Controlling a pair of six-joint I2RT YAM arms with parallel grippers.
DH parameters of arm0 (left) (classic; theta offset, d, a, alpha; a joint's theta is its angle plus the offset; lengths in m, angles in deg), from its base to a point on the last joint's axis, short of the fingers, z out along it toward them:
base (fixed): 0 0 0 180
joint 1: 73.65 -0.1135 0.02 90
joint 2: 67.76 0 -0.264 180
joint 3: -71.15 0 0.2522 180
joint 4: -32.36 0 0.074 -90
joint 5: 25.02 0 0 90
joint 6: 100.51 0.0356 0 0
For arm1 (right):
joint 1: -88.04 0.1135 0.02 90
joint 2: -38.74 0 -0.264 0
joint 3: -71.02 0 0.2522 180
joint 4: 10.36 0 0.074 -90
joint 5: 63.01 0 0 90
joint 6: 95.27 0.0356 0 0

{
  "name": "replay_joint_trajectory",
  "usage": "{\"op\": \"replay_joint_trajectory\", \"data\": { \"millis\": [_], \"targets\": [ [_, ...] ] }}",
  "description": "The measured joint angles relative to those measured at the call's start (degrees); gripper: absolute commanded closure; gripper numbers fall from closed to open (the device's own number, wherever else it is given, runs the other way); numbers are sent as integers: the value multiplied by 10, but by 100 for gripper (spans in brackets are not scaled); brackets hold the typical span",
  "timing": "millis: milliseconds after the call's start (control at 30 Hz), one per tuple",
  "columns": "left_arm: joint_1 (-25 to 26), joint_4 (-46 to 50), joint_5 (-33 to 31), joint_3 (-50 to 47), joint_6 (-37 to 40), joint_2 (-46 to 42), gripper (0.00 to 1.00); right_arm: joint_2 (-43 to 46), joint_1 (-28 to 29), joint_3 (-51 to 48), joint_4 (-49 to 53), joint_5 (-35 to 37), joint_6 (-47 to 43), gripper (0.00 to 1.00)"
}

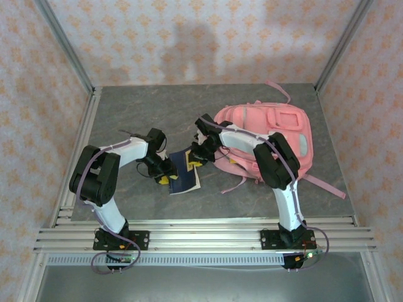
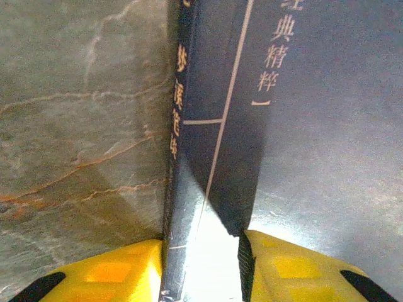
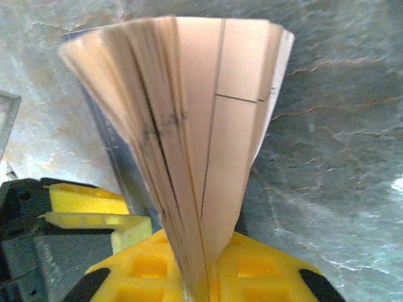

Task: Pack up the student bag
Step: Pick up the book from the center of the table.

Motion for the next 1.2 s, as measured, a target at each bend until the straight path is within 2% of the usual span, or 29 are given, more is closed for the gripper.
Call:
{"op": "replay_joint_trajectory", "data": {
  "millis": [100,333,433,567,833,1200],
  "targets": [
    [0,15,-11,3,7,-2,60,1,3,-2,-1,-8,1,100],
    [-3,76,-66,49,32,-37,42,9,20,-6,-4,-13,18,100],
    [-21,110,-89,79,34,-90,34,29,14,-8,-16,-6,45,100],
    [-43,142,-116,122,4,-166,29,64,-7,-2,-43,17,101,100],
    [-44,94,-113,101,-131,-230,22,96,-40,50,-101,62,247,100],
    [-44,-25,-113,140,-234,-234,22,121,-47,47,-214,65,426,100]
  ]
}}
